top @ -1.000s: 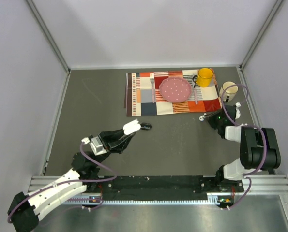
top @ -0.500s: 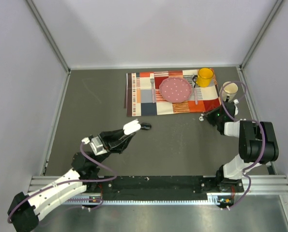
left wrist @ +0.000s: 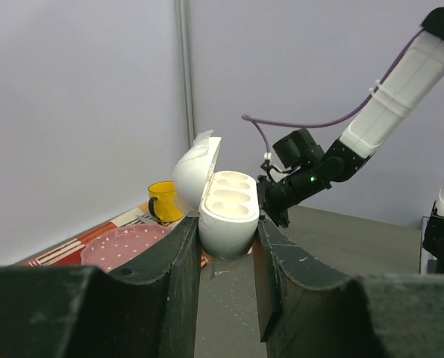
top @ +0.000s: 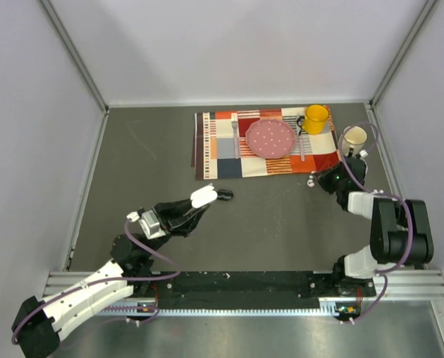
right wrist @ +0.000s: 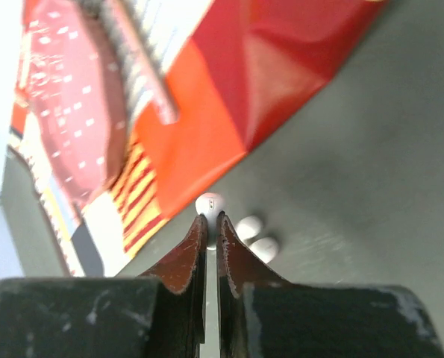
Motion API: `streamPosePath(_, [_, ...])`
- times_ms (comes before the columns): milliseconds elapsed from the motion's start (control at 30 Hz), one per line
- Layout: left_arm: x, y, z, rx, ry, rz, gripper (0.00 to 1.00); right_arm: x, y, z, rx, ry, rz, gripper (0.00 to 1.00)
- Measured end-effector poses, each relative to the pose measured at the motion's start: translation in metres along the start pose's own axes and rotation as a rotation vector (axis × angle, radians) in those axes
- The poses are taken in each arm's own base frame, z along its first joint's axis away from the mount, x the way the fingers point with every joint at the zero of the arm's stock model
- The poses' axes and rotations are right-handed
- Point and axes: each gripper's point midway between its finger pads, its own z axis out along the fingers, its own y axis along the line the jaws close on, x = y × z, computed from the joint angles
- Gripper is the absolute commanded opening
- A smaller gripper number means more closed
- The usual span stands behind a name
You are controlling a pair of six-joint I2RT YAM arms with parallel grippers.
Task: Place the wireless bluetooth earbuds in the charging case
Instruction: Pick up the earbud from the center of the board.
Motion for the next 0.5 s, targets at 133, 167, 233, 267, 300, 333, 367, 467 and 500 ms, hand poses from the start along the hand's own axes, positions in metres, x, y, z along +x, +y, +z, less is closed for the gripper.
streamPosePath(133, [0.002,0.0,0.0,0.005,0.01,0.014,0.0,-0.006,0.037,-0.034,-0.125,0.007,-0.058,0.0])
streamPosePath(167, [0.003,-0.001,0.0,0.011,0.013,0.026,0.0,-0.009,0.051,-0.046,-0.174,0.002,-0.077,0.0])
streamPosePath(233, [0.006,0.0,0.0,0.017,0.021,0.053,0.0,-0.012,0.078,-0.072,-0.268,0.01,-0.112,0.0])
streamPosePath(267, [0.008,0.0,0.0,0.02,0.028,0.065,0.0,-0.013,0.092,-0.086,-0.319,0.014,-0.132,0.0])
streamPosePath(300, [0.01,0.0,0.0,0.022,0.037,0.076,0.0,-0.012,0.102,-0.097,-0.356,0.022,-0.145,0.0])
streamPosePath(333, [0.014,0.001,0.0,0.023,0.047,0.086,0.0,-0.008,0.114,-0.113,-0.407,0.044,-0.16,0.0])
streamPosePath(367, [0.017,0.002,0.0,0.023,0.056,0.097,0.0,-0.006,0.122,-0.125,-0.439,0.055,-0.17,0.0])
streamPosePath(467, [0.022,0.004,0.001,0.02,0.067,0.127,0.0,0.015,0.144,-0.163,-0.537,0.114,-0.185,0.0])
streamPosePath(500, [0.022,0.005,0.001,0.02,0.068,0.138,0.0,0.026,0.151,-0.176,-0.571,0.147,-0.191,0.0])
